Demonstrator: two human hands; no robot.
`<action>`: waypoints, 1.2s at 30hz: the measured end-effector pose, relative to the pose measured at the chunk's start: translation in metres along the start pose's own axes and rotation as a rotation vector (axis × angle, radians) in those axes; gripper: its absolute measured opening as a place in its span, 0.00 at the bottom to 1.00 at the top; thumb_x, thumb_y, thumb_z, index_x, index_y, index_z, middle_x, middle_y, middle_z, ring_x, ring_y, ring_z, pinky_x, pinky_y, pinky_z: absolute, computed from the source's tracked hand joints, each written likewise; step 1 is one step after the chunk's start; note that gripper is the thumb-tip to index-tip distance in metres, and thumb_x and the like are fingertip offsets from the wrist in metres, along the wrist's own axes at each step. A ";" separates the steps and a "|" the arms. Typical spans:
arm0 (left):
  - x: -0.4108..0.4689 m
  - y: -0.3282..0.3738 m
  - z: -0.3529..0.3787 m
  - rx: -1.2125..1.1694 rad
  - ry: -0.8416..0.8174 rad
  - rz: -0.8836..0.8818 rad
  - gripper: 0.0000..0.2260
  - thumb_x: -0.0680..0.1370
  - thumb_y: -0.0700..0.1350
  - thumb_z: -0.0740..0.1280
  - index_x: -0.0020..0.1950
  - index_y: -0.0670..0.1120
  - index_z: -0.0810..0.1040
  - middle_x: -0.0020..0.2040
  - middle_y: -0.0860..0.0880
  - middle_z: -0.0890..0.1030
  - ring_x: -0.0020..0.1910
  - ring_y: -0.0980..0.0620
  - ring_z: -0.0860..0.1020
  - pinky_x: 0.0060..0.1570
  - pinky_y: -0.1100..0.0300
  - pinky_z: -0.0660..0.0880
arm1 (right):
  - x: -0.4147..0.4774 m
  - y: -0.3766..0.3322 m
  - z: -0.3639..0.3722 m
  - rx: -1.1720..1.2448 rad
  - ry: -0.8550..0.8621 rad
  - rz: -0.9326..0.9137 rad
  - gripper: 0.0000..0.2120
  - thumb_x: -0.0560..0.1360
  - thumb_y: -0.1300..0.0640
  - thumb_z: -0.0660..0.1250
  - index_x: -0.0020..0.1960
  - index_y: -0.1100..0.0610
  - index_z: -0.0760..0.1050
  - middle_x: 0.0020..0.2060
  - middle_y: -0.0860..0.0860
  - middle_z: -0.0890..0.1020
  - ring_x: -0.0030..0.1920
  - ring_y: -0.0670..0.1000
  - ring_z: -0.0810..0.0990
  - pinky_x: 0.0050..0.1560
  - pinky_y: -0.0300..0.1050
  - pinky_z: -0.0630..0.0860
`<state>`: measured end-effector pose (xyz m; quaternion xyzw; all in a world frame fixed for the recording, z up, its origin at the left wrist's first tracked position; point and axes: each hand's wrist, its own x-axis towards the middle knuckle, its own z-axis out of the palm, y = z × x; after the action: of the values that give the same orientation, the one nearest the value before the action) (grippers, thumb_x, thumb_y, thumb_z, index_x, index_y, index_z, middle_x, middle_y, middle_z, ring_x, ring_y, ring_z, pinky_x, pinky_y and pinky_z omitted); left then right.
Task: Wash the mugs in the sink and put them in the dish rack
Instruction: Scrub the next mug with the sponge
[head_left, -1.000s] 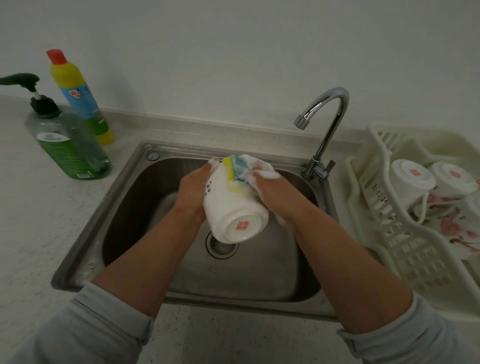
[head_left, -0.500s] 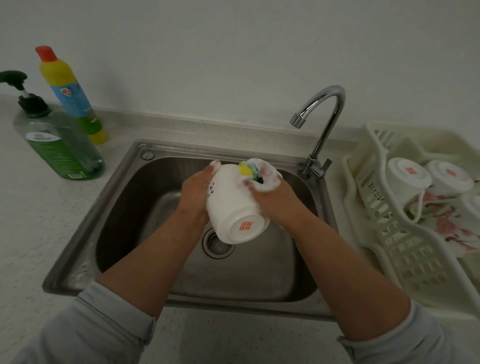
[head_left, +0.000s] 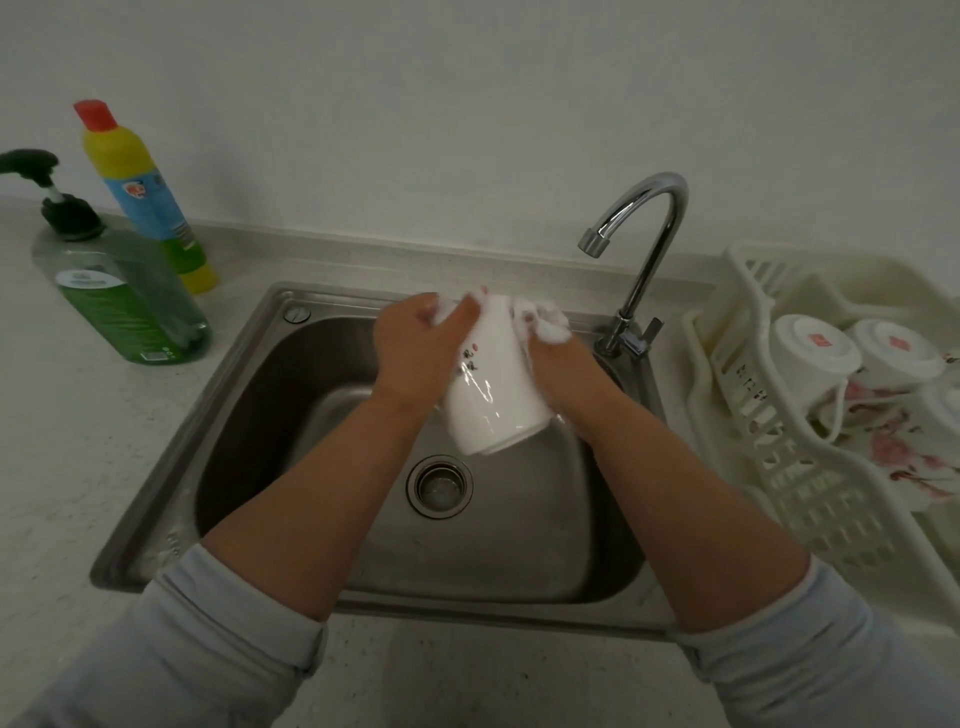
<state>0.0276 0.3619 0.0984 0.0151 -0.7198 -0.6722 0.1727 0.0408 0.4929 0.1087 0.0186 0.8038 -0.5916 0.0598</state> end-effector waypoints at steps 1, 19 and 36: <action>0.005 0.001 -0.004 -0.015 0.037 -0.012 0.21 0.66 0.58 0.70 0.25 0.49 0.63 0.23 0.53 0.66 0.26 0.52 0.65 0.31 0.60 0.64 | -0.004 0.002 0.000 -0.008 -0.040 0.047 0.15 0.81 0.47 0.53 0.61 0.55 0.66 0.54 0.53 0.74 0.55 0.53 0.76 0.58 0.57 0.76; -0.007 -0.010 0.007 -0.124 0.163 0.005 0.20 0.68 0.62 0.64 0.27 0.50 0.63 0.22 0.58 0.68 0.26 0.59 0.66 0.30 0.63 0.65 | -0.002 0.010 -0.008 0.795 -0.191 0.415 0.09 0.74 0.43 0.64 0.47 0.48 0.74 0.51 0.54 0.80 0.53 0.65 0.76 0.45 0.72 0.72; -0.010 -0.002 -0.008 -0.273 -0.764 -0.577 0.12 0.68 0.34 0.70 0.49 0.45 0.79 0.43 0.49 0.84 0.45 0.49 0.81 0.45 0.54 0.79 | 0.002 0.040 -0.022 0.400 -0.063 -0.240 0.22 0.64 0.49 0.75 0.52 0.58 0.72 0.52 0.57 0.77 0.55 0.55 0.78 0.57 0.55 0.76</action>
<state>0.0391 0.3566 0.0948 -0.0564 -0.6037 -0.7382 -0.2957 0.0414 0.5254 0.0767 -0.0838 0.6648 -0.7422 0.0091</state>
